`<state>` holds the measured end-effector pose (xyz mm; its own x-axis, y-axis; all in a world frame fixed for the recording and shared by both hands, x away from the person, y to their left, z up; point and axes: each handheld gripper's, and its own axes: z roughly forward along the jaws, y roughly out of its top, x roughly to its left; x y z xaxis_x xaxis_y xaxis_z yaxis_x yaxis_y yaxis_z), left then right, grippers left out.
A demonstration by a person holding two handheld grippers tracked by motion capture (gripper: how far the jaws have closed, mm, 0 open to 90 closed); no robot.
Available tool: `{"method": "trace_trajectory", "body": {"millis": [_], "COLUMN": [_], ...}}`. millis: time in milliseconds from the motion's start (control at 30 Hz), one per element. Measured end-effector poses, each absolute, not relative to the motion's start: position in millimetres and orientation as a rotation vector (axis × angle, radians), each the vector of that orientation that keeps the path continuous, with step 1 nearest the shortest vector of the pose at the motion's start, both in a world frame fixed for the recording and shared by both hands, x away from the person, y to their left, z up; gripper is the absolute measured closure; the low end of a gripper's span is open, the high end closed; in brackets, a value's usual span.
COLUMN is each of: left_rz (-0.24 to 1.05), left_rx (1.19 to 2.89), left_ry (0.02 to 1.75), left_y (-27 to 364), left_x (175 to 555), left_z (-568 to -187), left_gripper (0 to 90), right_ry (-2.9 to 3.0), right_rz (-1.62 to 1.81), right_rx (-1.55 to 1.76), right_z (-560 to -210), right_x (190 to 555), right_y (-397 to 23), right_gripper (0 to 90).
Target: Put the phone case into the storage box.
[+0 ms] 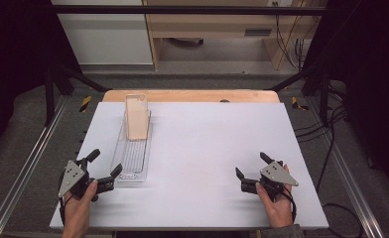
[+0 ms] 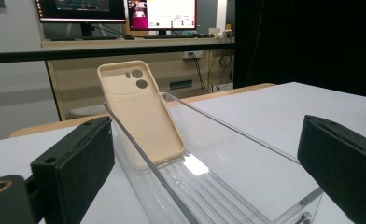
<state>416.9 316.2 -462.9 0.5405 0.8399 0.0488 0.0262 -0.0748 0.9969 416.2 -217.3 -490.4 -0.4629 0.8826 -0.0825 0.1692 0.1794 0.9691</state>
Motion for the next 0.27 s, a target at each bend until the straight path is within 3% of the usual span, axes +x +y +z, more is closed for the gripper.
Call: {"method": "trace_trajectory", "body": {"millis": [267], "left_rz": [0.801], "left_rx": [1.476], "left_ry": [0.790], "left_y": [315.5], "left_x": [415.2], "left_z": [-465.4], "left_gripper": [3.7], "right_ry": [1.739], "right_rz": [1.318], "right_rx": [1.001], "right_z": [-490.2], "right_x": [416.5], "right_y": [-221.5], "right_gripper": [2.3]}}
